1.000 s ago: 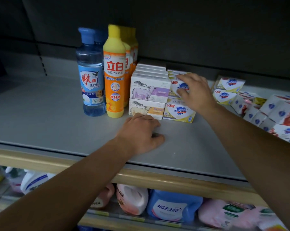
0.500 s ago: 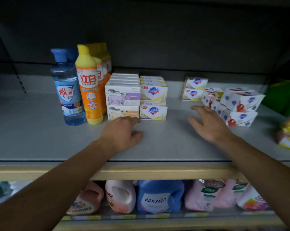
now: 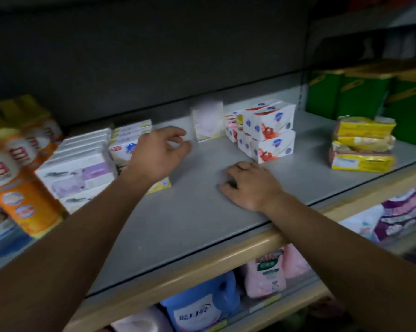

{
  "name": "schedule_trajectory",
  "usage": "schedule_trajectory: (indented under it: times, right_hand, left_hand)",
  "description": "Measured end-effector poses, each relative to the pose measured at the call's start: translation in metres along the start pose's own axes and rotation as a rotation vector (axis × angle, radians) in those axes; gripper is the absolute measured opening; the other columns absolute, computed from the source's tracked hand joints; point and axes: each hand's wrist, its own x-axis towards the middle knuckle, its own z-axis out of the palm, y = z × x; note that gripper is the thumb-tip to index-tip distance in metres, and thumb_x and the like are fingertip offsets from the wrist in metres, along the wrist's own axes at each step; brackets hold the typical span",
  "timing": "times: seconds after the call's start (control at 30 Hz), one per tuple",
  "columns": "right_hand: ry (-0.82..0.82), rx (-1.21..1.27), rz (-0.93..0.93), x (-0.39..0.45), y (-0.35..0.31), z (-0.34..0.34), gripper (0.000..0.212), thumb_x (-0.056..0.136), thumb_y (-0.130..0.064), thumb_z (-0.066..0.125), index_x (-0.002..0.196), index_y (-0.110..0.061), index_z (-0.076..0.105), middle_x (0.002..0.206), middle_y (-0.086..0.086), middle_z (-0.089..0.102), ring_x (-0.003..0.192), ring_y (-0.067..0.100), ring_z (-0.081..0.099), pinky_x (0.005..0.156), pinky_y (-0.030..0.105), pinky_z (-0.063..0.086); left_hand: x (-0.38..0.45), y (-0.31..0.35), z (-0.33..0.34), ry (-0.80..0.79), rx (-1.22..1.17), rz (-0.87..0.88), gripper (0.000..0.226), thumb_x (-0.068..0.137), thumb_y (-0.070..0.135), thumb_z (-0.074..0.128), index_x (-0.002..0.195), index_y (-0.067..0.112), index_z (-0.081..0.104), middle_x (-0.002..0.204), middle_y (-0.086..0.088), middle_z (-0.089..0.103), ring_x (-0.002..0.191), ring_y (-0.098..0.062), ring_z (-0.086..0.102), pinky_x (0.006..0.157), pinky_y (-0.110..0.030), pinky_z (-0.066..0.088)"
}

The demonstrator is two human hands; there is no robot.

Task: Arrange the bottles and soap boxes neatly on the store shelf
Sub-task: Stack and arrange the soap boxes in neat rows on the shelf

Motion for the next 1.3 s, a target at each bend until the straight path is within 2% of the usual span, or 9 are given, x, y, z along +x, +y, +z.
schedule_trajectory:
  times: [0.07,0.17,0.3,0.47,0.63,0.77,0.97,1.1,1.3]
  right_hand:
    - [0.000,0.010,0.007,0.000,0.000,0.001,0.060,0.092,-0.061,0.035,0.140,-0.026,0.047,0.142,0.001,0.045,0.133,0.028,0.038,0.109,0.038,0.030]
    - [0.007,0.045,0.013,-0.001,-0.001,0.001,0.060,0.092,-0.060,0.036,0.140,-0.026,0.046,0.141,0.001,0.046,0.133,0.028,0.037,0.109,0.039,0.028]
    - [0.032,0.070,0.019,-0.001,0.000,0.002,0.060,0.091,-0.060,0.035,0.139,-0.025,0.046,0.139,0.000,0.047,0.133,0.027,0.037,0.111,0.039,0.026]
    - [0.067,0.082,0.016,-0.002,-0.001,0.004,0.057,0.091,-0.057,0.035,0.136,-0.024,0.048,0.134,0.000,0.050,0.129,0.026,0.041,0.111,0.041,0.028]
    - [0.087,0.090,0.013,-0.001,-0.001,0.005,0.056,0.091,-0.055,0.035,0.135,-0.023,0.049,0.132,0.000,0.051,0.127,0.026,0.041,0.111,0.040,0.029]
    - [0.093,0.095,0.010,-0.001,-0.001,0.006,0.055,0.091,-0.054,0.037,0.135,-0.022,0.049,0.133,0.000,0.050,0.128,0.026,0.040,0.110,0.039,0.028]
    - [0.064,0.084,0.018,-0.001,-0.001,0.005,0.055,0.091,-0.056,0.037,0.135,-0.025,0.047,0.134,-0.002,0.049,0.129,0.026,0.039,0.110,0.039,0.028]
    - [0.050,0.081,0.022,0.000,0.000,0.004,0.055,0.090,-0.056,0.038,0.134,-0.025,0.048,0.135,-0.001,0.048,0.129,0.026,0.039,0.109,0.039,0.027]
    - [0.032,0.080,0.034,-0.002,-0.001,-0.002,0.056,0.090,-0.060,0.042,0.134,-0.025,0.050,0.135,0.001,0.051,0.129,0.025,0.043,0.106,0.037,0.033]
  left_hand:
    - [0.027,0.006,0.017,-0.013,0.026,0.018,0.028,0.085,0.037,0.066,0.111,0.027,0.069,0.095,0.011,0.071,0.081,-0.009,0.066,0.075,-0.003,0.038]
    - [0.067,0.009,0.042,-0.018,0.137,0.052,0.037,0.086,0.036,0.066,0.119,0.021,0.066,0.113,0.000,0.070,0.104,-0.022,0.065,0.093,-0.025,0.041]
    - [0.113,0.003,0.076,-0.068,0.283,0.073,0.053,0.086,0.032,0.067,0.133,0.012,0.056,0.132,-0.014,0.058,0.121,-0.033,0.053,0.102,-0.032,0.036]
    - [0.156,-0.007,0.110,-0.024,0.317,-0.028,0.054,0.083,0.032,0.068,0.129,0.007,0.054,0.123,-0.025,0.056,0.116,-0.039,0.051,0.099,-0.035,0.038]
    - [0.179,-0.015,0.128,0.001,0.405,-0.083,0.045,0.083,0.035,0.067,0.115,0.005,0.058,0.117,-0.022,0.061,0.112,-0.039,0.054,0.095,-0.038,0.040]
    - [0.181,-0.017,0.129,0.045,0.461,-0.114,0.042,0.084,0.033,0.067,0.114,0.005,0.057,0.118,-0.023,0.059,0.112,-0.043,0.053,0.092,-0.043,0.044]
    - [0.167,-0.008,0.116,0.093,0.317,-0.095,0.040,0.084,0.022,0.067,0.117,0.006,0.053,0.119,-0.024,0.059,0.110,-0.044,0.055,0.092,-0.044,0.046]
    - [0.139,0.013,0.093,0.171,0.196,-0.008,0.042,0.082,0.022,0.069,0.119,0.010,0.055,0.118,-0.018,0.061,0.112,-0.036,0.056,0.094,-0.038,0.043]
    - [0.056,0.029,0.043,0.176,-0.159,-0.012,0.031,0.076,0.023,0.075,0.103,0.020,0.061,0.089,0.001,0.067,0.081,-0.019,0.062,0.076,-0.027,0.045]
